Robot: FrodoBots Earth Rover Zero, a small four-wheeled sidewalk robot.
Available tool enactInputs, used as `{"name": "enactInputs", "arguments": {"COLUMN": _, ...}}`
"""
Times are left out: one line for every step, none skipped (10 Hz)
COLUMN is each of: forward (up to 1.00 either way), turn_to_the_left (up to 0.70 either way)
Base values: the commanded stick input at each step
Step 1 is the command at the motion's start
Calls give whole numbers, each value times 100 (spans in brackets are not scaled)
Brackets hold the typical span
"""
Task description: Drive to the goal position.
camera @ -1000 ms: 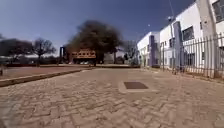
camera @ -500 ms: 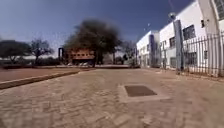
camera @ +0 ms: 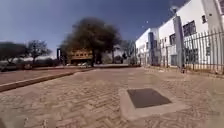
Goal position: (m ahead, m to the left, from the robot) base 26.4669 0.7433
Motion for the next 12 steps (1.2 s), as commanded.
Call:
{"name": "enactInputs", "arguments": {"forward": 100, "turn_to_the_left": 40}}
{"name": "enactInputs", "arguments": {"forward": 100, "turn_to_the_left": 40}}
{"name": "enactInputs", "arguments": {"forward": 100, "turn_to_the_left": 40}}
{"name": "enactInputs", "arguments": {"forward": 100, "turn_to_the_left": 25}}
{"name": "enactInputs", "arguments": {"forward": 100, "turn_to_the_left": 5}}
{"name": "enactInputs", "arguments": {"forward": 100, "turn_to_the_left": 0}}
{"name": "enactInputs", "arguments": {"forward": 100, "turn_to_the_left": 0}}
{"name": "enactInputs", "arguments": {"forward": 100, "turn_to_the_left": 0}}
{"name": "enactInputs", "arguments": {"forward": 100, "turn_to_the_left": 0}}
{"name": "enactInputs", "arguments": {"forward": 100, "turn_to_the_left": 0}}
{"name": "enactInputs", "arguments": {"forward": 100, "turn_to_the_left": 0}}
{"name": "enactInputs", "arguments": {"forward": 100, "turn_to_the_left": 0}}
